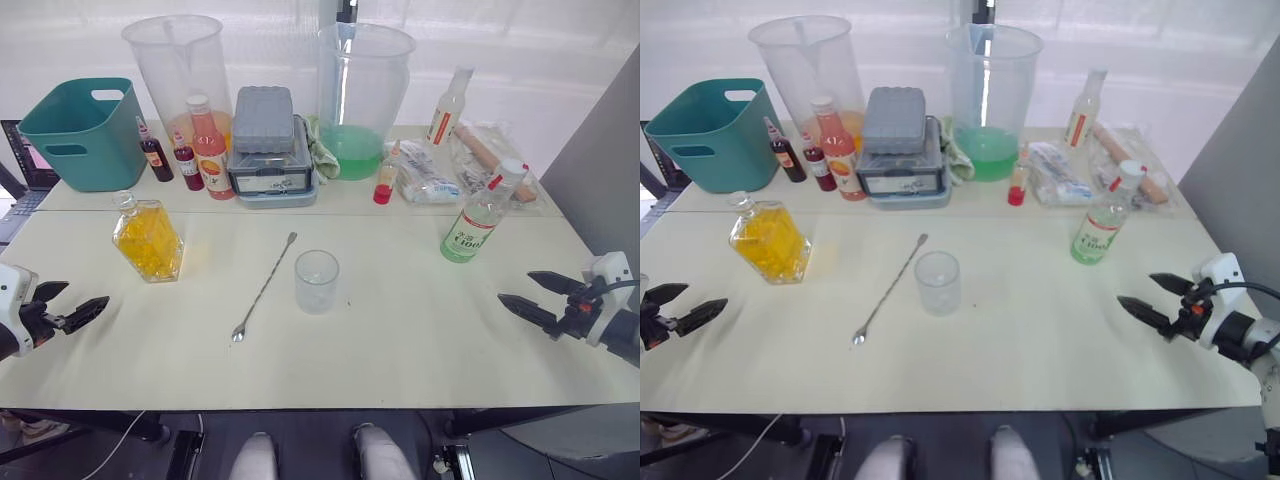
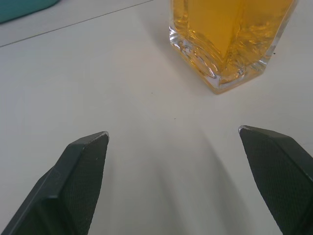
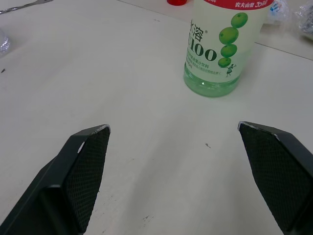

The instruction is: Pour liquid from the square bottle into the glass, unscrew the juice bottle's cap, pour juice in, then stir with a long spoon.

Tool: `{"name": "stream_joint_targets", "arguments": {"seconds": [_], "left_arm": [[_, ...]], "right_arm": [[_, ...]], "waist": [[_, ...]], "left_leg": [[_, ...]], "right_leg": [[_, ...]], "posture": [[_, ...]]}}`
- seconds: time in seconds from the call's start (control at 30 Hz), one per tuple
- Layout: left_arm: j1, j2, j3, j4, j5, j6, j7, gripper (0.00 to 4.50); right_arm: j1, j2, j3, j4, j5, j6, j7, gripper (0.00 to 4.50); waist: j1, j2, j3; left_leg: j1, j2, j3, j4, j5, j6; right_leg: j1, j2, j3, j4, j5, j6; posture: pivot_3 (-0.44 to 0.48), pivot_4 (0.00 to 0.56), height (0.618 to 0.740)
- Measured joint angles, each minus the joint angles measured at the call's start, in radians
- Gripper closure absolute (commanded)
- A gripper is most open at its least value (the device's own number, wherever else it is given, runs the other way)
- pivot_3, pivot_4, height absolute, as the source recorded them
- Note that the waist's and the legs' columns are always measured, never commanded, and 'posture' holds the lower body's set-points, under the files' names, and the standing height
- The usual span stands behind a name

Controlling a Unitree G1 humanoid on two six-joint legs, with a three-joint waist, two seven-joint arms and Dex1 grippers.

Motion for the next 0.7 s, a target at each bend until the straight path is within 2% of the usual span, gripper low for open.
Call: {"name": "stream_joint_targets", "arguments": {"seconds": [0.17,0.23,0.4,0.6,0.7], "left_arm": [[0.001,-0.008,0.010,-0.005,-0.008,0.015,0.016,0.00],[0.003,-0.031,0.036,-0.029,-0.050,0.058,0.020,0.00],[0.067,-0.079,0.121,-0.135,-0.133,0.140,0.057,0.00],[0.184,-0.199,0.205,-0.339,-0.175,0.141,0.158,0.00],[0.260,-0.313,0.244,-0.460,-0.182,0.129,0.245,0.00]], "right_arm": [[-0.017,0.006,0.000,0.002,0.001,0.001,0.004,0.05],[-0.026,0.007,0.001,-0.002,0.008,0.016,0.011,0.05],[-0.066,-0.007,0.001,-0.111,0.141,0.174,0.060,0.05],[-0.212,-0.053,0.034,-0.266,0.323,0.346,0.144,0.05],[-0.281,-0.058,0.114,-0.278,0.360,0.403,0.213,0.05]], "waist": [[0.000,0.000,0.000],[0.000,0.000,0.000],[-0.006,0.000,0.000],[-0.015,0.000,0.000],[-0.014,0.000,0.000]], "left_leg": [[0.000,0.000,0.000,0.000,0.000,0.000],[0.000,0.000,0.000,0.000,0.000,0.000],[0.000,0.000,0.000,0.000,0.000,0.000],[0.000,0.000,-0.001,0.000,0.000,0.000],[0.000,0.000,-0.002,0.001,0.000,0.000]], "right_leg": [[0.000,0.000,0.000,0.000,0.000,0.000],[0.000,0.000,0.000,0.000,0.000,0.000],[0.000,0.000,0.000,0.001,0.000,0.000],[0.001,0.000,-0.001,0.000,0.000,0.000],[0.002,0.000,-0.001,-0.001,0.000,0.000]], "posture": [[0.000,0.150,0.739],[0.000,0.150,0.739],[0.000,0.150,0.739],[0.000,0.150,0.739],[0.000,0.150,0.739]]}}
